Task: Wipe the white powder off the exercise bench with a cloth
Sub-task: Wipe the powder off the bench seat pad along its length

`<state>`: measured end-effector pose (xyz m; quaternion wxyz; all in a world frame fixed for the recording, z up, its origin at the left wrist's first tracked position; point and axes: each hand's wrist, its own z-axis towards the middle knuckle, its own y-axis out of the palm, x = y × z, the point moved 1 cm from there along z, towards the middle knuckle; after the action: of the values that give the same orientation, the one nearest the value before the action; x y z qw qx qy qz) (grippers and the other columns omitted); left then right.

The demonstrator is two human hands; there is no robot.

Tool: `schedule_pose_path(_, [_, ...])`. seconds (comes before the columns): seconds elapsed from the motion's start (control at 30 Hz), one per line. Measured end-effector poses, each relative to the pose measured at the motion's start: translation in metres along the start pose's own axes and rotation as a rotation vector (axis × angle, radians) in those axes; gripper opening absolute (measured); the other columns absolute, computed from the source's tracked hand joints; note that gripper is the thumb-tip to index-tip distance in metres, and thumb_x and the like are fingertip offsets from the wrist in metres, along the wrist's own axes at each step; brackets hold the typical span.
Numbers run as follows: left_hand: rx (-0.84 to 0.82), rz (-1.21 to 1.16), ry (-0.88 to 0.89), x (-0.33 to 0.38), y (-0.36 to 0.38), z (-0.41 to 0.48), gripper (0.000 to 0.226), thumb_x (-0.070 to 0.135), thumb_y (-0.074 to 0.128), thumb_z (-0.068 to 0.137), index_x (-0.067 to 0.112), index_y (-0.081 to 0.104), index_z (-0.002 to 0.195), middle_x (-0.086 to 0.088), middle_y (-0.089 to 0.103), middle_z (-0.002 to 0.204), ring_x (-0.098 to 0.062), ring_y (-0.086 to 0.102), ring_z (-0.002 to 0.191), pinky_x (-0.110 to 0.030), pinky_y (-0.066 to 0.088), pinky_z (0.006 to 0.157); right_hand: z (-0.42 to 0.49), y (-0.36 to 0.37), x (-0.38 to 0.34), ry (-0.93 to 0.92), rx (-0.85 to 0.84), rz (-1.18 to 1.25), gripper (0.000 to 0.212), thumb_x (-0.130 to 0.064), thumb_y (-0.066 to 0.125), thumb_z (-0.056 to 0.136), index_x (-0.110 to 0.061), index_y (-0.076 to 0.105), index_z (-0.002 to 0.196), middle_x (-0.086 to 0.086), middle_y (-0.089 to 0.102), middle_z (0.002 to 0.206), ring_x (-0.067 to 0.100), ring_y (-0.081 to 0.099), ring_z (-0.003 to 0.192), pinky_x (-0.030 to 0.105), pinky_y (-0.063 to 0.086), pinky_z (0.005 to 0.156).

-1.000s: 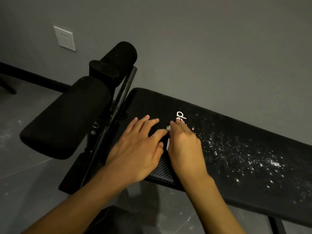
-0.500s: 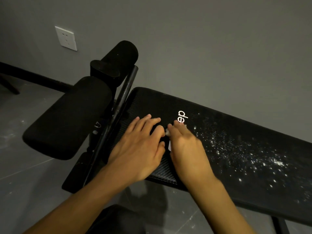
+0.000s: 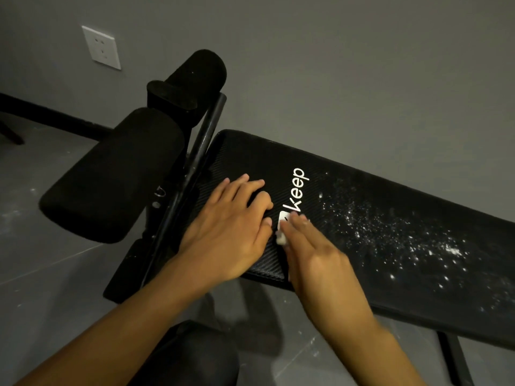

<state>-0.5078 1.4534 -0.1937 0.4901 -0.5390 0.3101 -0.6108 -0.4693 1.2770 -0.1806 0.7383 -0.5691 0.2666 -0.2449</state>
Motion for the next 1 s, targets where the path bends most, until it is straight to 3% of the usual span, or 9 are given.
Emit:
schedule_pose_path(0.13, [0.004, 0.005, 0.002, 0.002, -0.001, 0.000, 0.045, 0.045, 0.027, 0.094, 0.026, 0.055, 0.123, -0.003, 0.044, 0.152, -0.023, 0.030, 0.150, -0.046, 0.021, 0.124, 0.026, 0.002, 0.015, 0.070, 0.033, -0.005, 0.041, -0.003, 0.068, 0.091, -0.002, 0.060, 0.132, 0.021, 0.057, 0.140, 0.035, 0.055, 0.131, 0.048, 0.057, 0.094])
schedule_pose_path(0.33, [-0.012, -0.005, -0.011, 0.001, -0.001, -0.001, 0.038, 0.043, 0.036, 0.097, 0.026, 0.053, 0.127, -0.003, 0.041, 0.155, -0.022, 0.026, 0.151, -0.045, 0.018, 0.125, -0.036, -0.003, -0.004, -0.035, 0.032, 0.033, 0.048, -0.004, 0.072, 0.088, -0.005, 0.061, 0.134, 0.015, 0.055, 0.144, 0.030, 0.052, 0.135, 0.043, 0.052, 0.101])
schedule_pose_path(0.5, [-0.002, -0.001, -0.004, 0.002, -0.002, -0.001, 0.039, 0.042, 0.034, 0.096, 0.025, 0.055, 0.125, -0.004, 0.043, 0.153, -0.023, 0.029, 0.150, -0.045, 0.020, 0.124, -0.011, -0.003, 0.011, 0.025, 0.052, 0.039, 0.039, -0.015, 0.063, 0.097, -0.008, 0.060, 0.136, 0.012, 0.055, 0.145, 0.025, 0.051, 0.136, 0.043, 0.054, 0.100])
schedule_pose_path(0.63, [-0.015, 0.003, -0.002, 0.002, -0.003, -0.002, 0.039, 0.042, 0.035, 0.097, 0.026, 0.054, 0.127, -0.003, 0.042, 0.155, -0.022, 0.027, 0.151, -0.045, 0.018, 0.125, -0.017, -0.003, 0.005, 0.060, 0.052, 0.051, 0.045, -0.006, 0.066, 0.094, -0.006, 0.058, 0.138, 0.013, 0.053, 0.147, 0.027, 0.048, 0.138, 0.039, 0.047, 0.107])
schedule_pose_path(0.77, [-0.010, -0.013, -0.010, 0.001, -0.002, -0.002, 0.038, 0.043, 0.037, 0.098, 0.026, 0.053, 0.128, -0.002, 0.040, 0.155, -0.020, 0.024, 0.152, -0.044, 0.016, 0.125, -0.041, 0.000, 0.001, 0.043, 0.065, 0.008, 0.049, -0.002, 0.072, 0.086, -0.004, 0.060, 0.134, 0.017, 0.055, 0.144, 0.031, 0.051, 0.135, 0.045, 0.046, 0.108])
schedule_pose_path(0.9, [0.002, -0.003, -0.002, 0.001, -0.002, -0.002, 0.041, 0.043, 0.034, 0.097, 0.026, 0.055, 0.127, -0.003, 0.043, 0.154, -0.022, 0.027, 0.151, -0.044, 0.018, 0.125, -0.009, -0.002, 0.015, 0.100, 0.018, -0.022, 0.048, 0.001, 0.065, 0.092, -0.007, 0.056, 0.139, 0.019, 0.050, 0.148, 0.033, 0.046, 0.139, 0.041, 0.032, 0.114])
schedule_pose_path(1.0, [0.005, 0.005, 0.002, 0.002, -0.002, -0.002, 0.045, 0.045, 0.029, 0.095, 0.025, 0.055, 0.126, -0.004, 0.044, 0.153, -0.023, 0.028, 0.150, -0.044, 0.018, 0.125, 0.010, -0.004, 0.021, 0.162, 0.007, -0.003, 0.051, 0.003, 0.066, 0.089, -0.005, 0.055, 0.139, 0.021, 0.048, 0.149, 0.036, 0.045, 0.140, 0.044, 0.037, 0.111])
